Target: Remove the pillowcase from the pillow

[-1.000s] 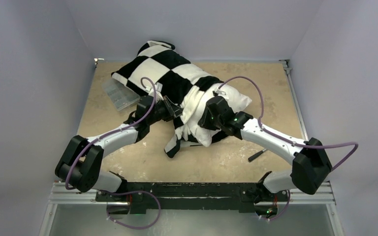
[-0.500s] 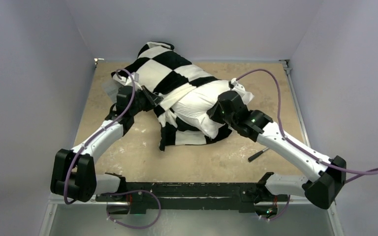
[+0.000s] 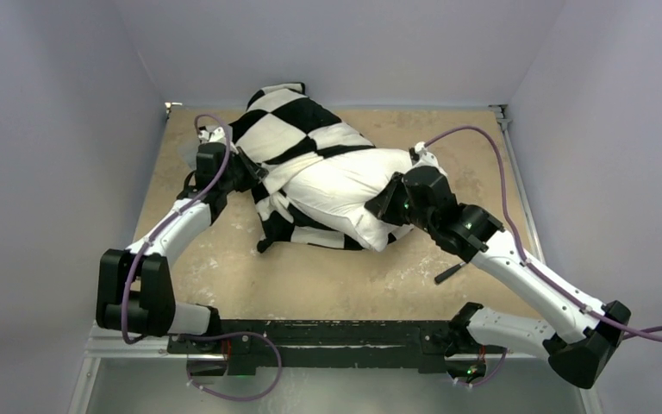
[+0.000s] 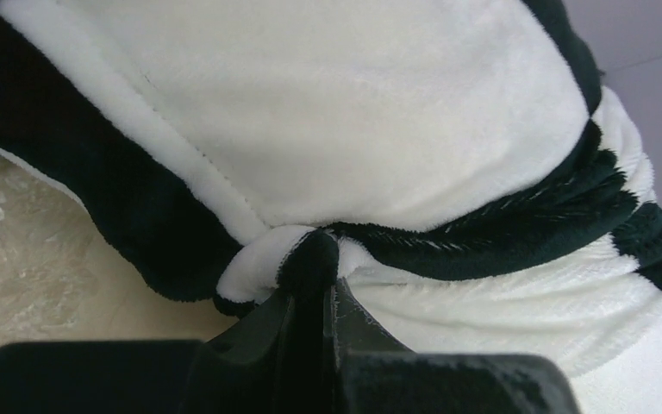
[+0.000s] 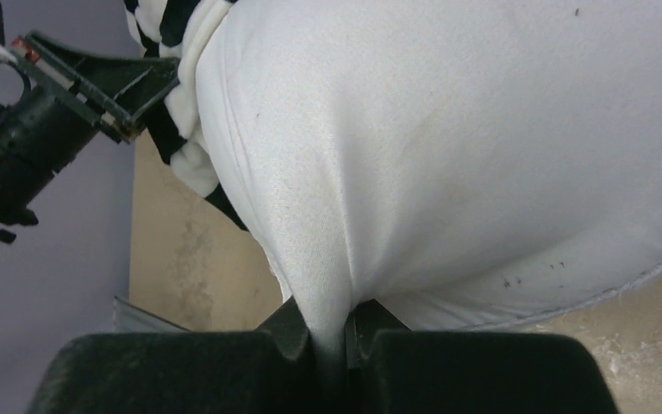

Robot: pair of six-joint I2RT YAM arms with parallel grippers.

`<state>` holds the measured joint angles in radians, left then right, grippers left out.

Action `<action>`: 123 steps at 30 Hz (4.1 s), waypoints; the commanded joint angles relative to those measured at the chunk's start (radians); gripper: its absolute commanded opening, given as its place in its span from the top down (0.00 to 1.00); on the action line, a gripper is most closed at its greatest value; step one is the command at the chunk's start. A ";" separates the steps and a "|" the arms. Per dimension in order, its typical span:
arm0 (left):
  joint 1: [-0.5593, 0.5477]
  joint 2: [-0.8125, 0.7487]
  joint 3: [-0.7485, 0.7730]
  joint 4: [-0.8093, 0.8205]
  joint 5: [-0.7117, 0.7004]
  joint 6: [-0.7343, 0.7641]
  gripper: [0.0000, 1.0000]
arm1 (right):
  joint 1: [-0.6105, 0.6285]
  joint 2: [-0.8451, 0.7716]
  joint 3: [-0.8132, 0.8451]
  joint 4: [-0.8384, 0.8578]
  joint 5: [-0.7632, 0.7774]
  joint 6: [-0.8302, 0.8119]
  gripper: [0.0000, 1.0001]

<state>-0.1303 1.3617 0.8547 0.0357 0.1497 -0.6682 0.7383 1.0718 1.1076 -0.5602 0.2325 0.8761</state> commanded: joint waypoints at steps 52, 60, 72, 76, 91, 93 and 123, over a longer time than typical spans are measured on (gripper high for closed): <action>-0.459 0.130 0.677 -0.531 -0.134 0.512 0.19 | -0.089 0.339 -0.348 0.626 -0.386 -0.150 0.16; -0.544 0.418 0.892 -0.639 -0.203 0.676 0.19 | -0.057 0.290 -0.387 0.670 -0.326 -0.112 1.00; -0.587 0.653 1.017 -0.741 -0.270 0.800 0.19 | -0.051 0.234 -0.406 0.661 -0.290 -0.085 1.00; -0.587 0.713 1.011 -0.769 -0.286 0.787 0.31 | -0.051 0.205 -0.396 0.634 -0.257 -0.074 1.00; -0.469 0.623 1.113 -0.636 -0.439 0.621 1.00 | -0.051 -0.115 -0.386 0.562 -0.094 0.041 1.00; -0.420 0.582 1.091 -0.603 -0.405 0.562 1.00 | -0.050 -0.180 -0.398 0.562 -0.072 0.054 1.00; -0.278 0.435 0.743 -0.447 -0.176 0.429 0.97 | -0.051 -0.190 -0.194 0.265 0.085 0.159 0.83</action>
<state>-0.3248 1.7981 1.6043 -0.4671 -0.0139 -0.2665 0.6922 0.8207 0.7990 -0.2951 0.2653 1.0199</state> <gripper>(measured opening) 0.027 0.086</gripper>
